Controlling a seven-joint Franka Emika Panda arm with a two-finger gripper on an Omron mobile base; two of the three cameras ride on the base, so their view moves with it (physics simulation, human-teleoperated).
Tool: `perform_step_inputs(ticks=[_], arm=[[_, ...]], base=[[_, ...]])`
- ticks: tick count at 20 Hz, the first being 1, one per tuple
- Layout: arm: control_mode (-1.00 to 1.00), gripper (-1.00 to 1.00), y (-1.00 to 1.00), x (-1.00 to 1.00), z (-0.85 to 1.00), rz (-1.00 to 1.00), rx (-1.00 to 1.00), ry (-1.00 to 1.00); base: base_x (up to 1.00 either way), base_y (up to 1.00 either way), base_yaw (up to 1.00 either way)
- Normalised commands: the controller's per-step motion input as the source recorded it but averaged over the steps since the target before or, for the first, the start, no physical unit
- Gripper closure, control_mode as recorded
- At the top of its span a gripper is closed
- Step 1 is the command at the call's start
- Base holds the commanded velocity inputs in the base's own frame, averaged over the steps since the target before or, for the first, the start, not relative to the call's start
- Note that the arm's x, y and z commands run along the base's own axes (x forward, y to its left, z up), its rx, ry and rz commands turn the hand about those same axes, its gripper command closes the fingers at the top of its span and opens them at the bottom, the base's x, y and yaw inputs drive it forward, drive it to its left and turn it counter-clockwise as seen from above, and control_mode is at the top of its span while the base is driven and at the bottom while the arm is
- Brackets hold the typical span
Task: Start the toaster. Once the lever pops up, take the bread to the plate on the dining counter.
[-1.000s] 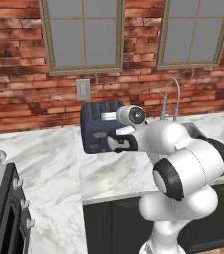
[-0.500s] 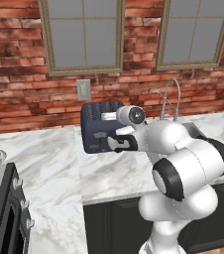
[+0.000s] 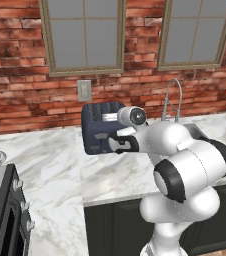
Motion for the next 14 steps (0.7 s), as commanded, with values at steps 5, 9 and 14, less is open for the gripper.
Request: perform_step_inputs(ticks=[5,9,14], arm=[[-1.0,-1.0,0.0,0.0,0.0,0.0,0.0,0.0],[-1.0,-1.0,0.0,0.0,0.0,0.0,0.0,0.0],[-1.0,-1.0,0.0,0.0,0.0,0.0,0.0,0.0]], base=[[0.0,0.0,0.0],[0.0,0.0,0.0],[0.0,0.0,0.0]])
